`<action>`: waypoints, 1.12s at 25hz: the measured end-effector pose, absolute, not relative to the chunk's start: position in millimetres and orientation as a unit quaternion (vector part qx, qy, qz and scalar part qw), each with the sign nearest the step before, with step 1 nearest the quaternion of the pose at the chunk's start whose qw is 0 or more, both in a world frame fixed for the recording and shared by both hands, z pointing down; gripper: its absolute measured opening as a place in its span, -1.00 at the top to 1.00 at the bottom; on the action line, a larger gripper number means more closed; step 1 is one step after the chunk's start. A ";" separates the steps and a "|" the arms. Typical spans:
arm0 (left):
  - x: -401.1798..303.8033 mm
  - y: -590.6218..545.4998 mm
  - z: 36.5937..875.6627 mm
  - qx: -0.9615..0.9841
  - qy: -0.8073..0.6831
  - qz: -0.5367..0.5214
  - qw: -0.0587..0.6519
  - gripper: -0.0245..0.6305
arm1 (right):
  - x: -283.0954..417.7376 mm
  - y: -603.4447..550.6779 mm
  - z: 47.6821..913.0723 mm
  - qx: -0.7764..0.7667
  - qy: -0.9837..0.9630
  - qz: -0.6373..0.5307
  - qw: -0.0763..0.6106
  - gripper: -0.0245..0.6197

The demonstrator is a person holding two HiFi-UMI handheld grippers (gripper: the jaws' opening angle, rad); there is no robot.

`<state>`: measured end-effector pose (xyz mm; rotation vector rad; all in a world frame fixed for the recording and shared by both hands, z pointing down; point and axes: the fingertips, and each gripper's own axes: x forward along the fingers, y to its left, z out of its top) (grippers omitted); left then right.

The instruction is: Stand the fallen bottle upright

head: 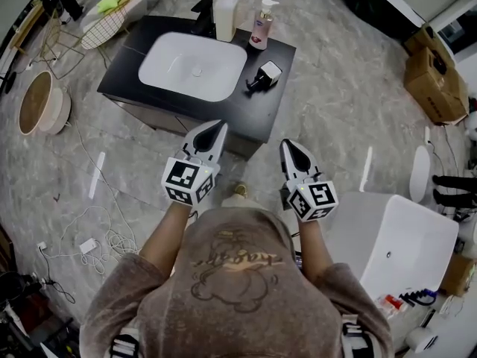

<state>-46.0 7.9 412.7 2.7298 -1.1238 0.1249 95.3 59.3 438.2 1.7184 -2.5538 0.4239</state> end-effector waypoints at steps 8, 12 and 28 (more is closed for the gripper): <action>-33.1 -31.3 410.1 0.914 -0.395 0.040 0.083 0.87 | 111.3 17.4 439.2 0.533 -0.835 0.133 0.021 0.94; -27.8 -40.4 409.0 0.915 -0.392 0.042 0.082 0.87 | 114.3 6.6 438.0 0.529 -0.838 0.132 0.020 0.94; -15.8 -119.8 410.0 0.931 -0.352 0.040 0.089 0.87 | 112.0 -66.3 435.9 0.554 -0.822 0.133 0.019 0.94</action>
